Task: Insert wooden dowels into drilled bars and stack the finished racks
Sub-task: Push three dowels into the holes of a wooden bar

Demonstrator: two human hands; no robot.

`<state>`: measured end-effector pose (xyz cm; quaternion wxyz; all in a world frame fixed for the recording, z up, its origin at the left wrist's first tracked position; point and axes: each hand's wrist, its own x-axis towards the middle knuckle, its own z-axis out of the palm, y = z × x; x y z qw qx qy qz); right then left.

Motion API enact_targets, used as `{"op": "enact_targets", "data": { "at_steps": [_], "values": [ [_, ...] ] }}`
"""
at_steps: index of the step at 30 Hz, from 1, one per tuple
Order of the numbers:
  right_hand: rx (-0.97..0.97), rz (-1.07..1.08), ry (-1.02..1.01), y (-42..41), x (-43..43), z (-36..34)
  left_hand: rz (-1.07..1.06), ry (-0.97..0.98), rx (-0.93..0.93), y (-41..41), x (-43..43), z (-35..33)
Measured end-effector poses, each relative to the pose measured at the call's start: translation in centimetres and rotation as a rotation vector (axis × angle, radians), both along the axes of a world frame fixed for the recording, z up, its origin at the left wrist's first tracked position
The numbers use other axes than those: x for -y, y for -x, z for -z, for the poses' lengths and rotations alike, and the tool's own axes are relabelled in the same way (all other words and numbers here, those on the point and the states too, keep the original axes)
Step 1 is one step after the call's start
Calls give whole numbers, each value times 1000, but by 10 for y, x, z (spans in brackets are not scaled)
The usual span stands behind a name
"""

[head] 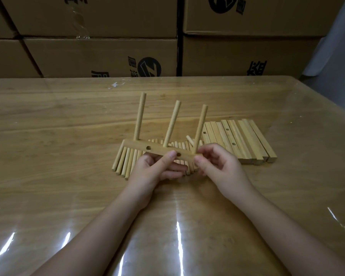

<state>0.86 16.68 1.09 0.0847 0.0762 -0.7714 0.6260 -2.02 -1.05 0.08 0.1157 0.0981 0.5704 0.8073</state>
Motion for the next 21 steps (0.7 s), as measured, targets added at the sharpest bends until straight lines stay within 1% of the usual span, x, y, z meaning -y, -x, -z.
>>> {"op": "enact_targets", "data": {
  "at_steps": [4,7,11,15,21],
  "values": [
    [-3,40,111,4,-8,-5,-56,-106,53,1,0,-3],
    [0,31,154,5,-11,-5,-63,-142,75,1,1,-3],
    [19,1,155,4,-9,-5,-48,-125,80,1,1,-4],
    [-13,-44,122,2,-8,-10,-34,-52,68,0,0,-5],
    [3,-79,189,1,-8,-12,-14,-43,81,0,1,-2]
  ]
}}
